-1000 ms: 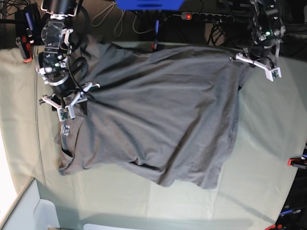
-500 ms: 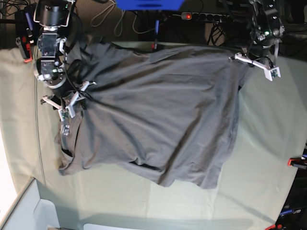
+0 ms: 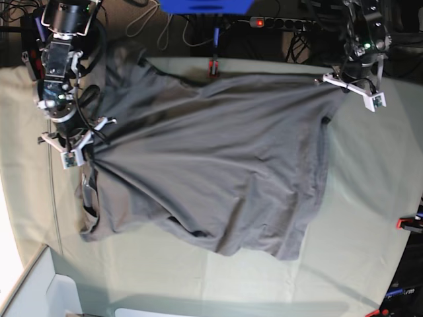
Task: Layout the t-shirt on the table in an organized manner, then fold the t-shirt properly
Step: 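Pull the grasped fabric outward with the right gripper, away from the left gripper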
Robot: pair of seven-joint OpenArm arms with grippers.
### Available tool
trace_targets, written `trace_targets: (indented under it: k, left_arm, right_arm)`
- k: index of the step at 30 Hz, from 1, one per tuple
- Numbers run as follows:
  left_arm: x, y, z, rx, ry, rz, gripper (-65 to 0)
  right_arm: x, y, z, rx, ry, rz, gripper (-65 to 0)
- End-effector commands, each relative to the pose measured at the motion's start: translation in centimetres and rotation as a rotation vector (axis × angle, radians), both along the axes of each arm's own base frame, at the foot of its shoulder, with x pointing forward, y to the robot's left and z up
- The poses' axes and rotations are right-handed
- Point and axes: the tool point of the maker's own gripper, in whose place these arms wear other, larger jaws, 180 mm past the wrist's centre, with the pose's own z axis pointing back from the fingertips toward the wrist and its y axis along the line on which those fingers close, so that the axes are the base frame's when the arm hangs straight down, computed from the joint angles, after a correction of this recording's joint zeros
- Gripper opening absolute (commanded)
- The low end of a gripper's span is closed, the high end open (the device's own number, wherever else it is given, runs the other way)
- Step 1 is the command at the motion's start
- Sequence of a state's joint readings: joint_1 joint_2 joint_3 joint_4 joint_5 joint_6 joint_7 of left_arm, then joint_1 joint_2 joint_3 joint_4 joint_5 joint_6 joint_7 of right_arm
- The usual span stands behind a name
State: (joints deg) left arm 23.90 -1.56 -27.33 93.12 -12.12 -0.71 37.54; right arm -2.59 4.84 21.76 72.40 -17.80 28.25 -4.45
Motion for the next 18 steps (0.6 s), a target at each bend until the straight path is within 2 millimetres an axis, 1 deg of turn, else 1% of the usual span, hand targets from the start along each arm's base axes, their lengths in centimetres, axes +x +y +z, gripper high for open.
trace_targets:
  k: [1, 4, 6, 8, 11, 13, 15, 18]
  left_arm:
    - [0.6, 0.5, 0.8, 0.022, -0.027, -0.004, -64.9]
    - [0.6, 0.5, 0.7, 0.021, -0.026, -0.003, -64.9]
    - [1.0, 0.5, 0.9, 0.021, -0.035, -0.003, -64.9]
    - [1.1, 0.5, 0.8, 0.019, -0.034, -0.002, -64.9]
    - [1.1, 0.5, 0.8, 0.019, -0.034, -0.002, -64.9]
    - [1.2, 0.5, 0.8, 0.019, -0.036, -0.002, -64.9]
    - [1.2, 0.5, 0.9, 0.019, -0.037, -0.002, -64.9]
    - [1.2, 0.5, 0.9, 0.019, -0.037, -0.002, -64.9]
  right_arm:
    - [1.1, -0.9, 1.8, -0.02, -0.062, -0.01, -65.0]
    - [1.0, -1.0, 1.7, -0.021, -0.056, -0.009, -65.0]
    - [0.9, -1.3, 1.6, -0.028, -0.049, -0.004, -65.0]
    - [0.2, -0.7, 1.0, -0.012, -0.021, 0.04, -65.0]
    - [-0.1, 0.2, 0.8, 0.009, -0.006, 0.09, -57.9]
    - [-0.3, 0.2, 0.7, 0.01, -0.002, 0.093, -51.9]
    - [-0.3, 0.0, 0.8, 0.006, -0.004, 0.089, -46.9]
    - [-0.5, -1.0, 1.0, 0.01, -0.013, 0.052, -41.6]
